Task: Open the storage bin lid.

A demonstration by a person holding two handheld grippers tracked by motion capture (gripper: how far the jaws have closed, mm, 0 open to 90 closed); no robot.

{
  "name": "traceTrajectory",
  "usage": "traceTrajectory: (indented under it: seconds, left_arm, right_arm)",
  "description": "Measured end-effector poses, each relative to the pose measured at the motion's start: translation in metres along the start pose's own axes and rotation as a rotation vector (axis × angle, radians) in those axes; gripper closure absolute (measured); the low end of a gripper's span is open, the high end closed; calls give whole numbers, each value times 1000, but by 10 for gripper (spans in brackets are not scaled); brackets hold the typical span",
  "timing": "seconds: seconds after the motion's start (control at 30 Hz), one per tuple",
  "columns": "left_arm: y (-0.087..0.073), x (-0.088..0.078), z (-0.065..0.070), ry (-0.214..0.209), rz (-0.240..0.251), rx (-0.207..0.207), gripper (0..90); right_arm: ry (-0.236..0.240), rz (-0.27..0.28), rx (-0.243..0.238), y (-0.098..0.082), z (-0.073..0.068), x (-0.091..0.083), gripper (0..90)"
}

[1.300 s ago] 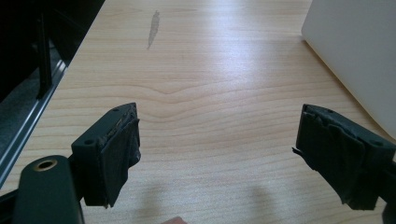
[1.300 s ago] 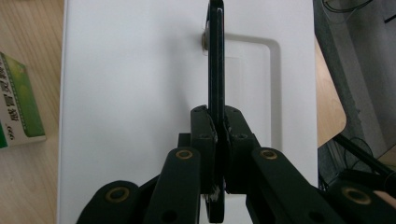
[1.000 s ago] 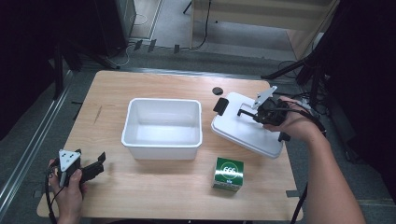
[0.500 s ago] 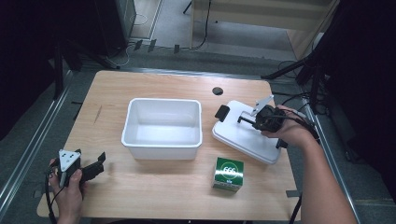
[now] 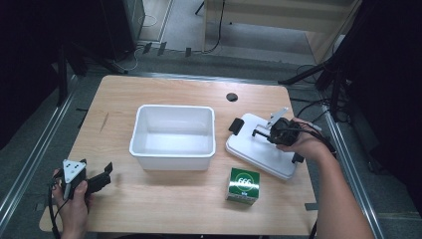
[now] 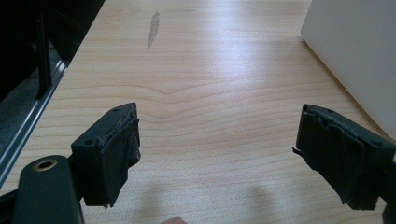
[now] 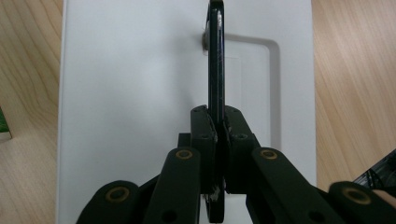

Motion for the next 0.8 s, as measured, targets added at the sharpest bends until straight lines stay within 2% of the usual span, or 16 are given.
traceTrajectory:
  seconds: [0.2,0.5,0.67,0.73,0.8]
  left_arm:
    - [0,0,0,-1,-1,0,144]
    - [0,0,0,1,-1,2,144]
    - [0,0,0,2,0,1,144]
    - [0,0,0,1,-1,1,144]
    - [0,0,0,1,2,1,144]
  right_arm:
    - [7,-6,5,0,-1,7,855]
    - [-14,5,16,-2,-2,16,855]
    - [-9,3,25,-2,-4,16,851]
    - [10,8,20,-1,-6,14,831]
    - [29,27,21,1,-9,11,757]
Point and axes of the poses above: each handheld gripper's, and its own axes: x roughly forward along the jaws, y roughly out of its top, z roughly to its right, the point moved 5 cm from there along x, roughly forward along the jaws, and after that the axes turned 12 degrees about -z, right-handed, at the moved point
